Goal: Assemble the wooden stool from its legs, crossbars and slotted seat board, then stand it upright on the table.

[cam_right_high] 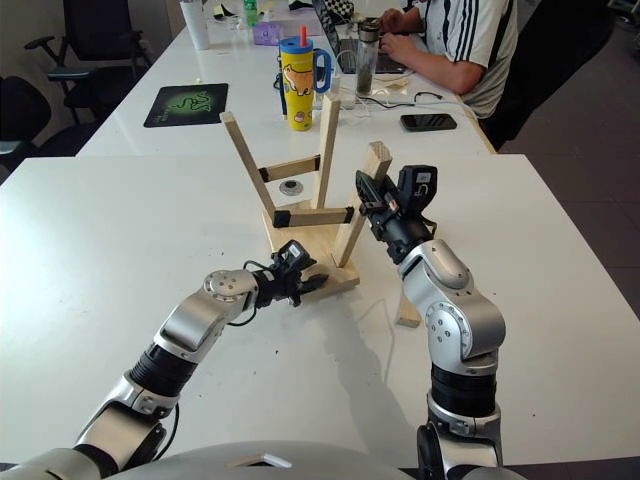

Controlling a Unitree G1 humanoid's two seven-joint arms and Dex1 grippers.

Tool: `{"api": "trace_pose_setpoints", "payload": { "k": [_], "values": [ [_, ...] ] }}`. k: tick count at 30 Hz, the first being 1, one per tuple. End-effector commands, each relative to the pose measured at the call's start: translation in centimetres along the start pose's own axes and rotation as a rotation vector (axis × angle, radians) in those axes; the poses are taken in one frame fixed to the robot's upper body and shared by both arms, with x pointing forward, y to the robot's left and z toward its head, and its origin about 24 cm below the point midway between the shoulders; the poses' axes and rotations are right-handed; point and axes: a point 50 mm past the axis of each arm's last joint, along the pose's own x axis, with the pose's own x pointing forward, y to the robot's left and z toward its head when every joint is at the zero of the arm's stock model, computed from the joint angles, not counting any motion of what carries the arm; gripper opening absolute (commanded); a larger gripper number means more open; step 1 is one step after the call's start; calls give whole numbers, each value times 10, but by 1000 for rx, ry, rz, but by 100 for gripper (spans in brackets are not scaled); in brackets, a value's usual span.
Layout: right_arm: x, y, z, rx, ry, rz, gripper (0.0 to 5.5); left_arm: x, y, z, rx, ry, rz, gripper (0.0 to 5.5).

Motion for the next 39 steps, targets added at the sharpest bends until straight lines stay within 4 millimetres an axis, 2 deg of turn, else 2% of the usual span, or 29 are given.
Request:
{"api": "trace_pose_setpoints", "payload": {
  "k": [1, 4, 8, 14, 20, 24, 26, 28, 31, 33, 36, 37, 39],
  "values": [
    [5, 15, 39, -18, -159, 73, 103, -4, -2, -28, -33, 125, 8, 213],
    [8, 14, 46, -95, -171, 76, 103, -6, -3, -37, -55, 152, 6, 213],
    [10, 24, 54, -254, -191, 146, 103, -8, -3, -47, -86, 188, 15, 213],
    [13, 23, 34, -276, -75, 178, 103, -8, -3, -54, -104, 208, 16, 213],
    [13, 30, 19, -376, 15, 243, 103, -8, -1, -61, -126, 227, 25, 213],
    [16, 37, 34, -286, -73, 244, 103, -8, -1, -67, -139, 244, 24, 213],
    [21, 34, 42, -221, -96, 199, 103, -10, 0, -71, -146, 256, 32, 213],
    [26, 28, 36, -211, -36, 151, 103, -10, 1, -74, -150, 266, 39, 213],
    [30, 21, 34, -98, 5, 87, 103, -9, 2, -77, -155, 281, 50, 213],
    [30, 25, 44, -148, -41, 90, 103, -10, 3, -79, -158, 291, 56, 213],
    [26, 47, 72, -227, -208, 206, 103, -10, 4, -82, -158, 310, 64, 213],
    [25, 51, 74, -257, -226, 245, 103, -10, 5, -83, -157, 314, 65, 213],
    [27, 54, 67, -334, -179, 295, 103, -11, 6, -84, -159, 321, 72, 213]
  ]
}}
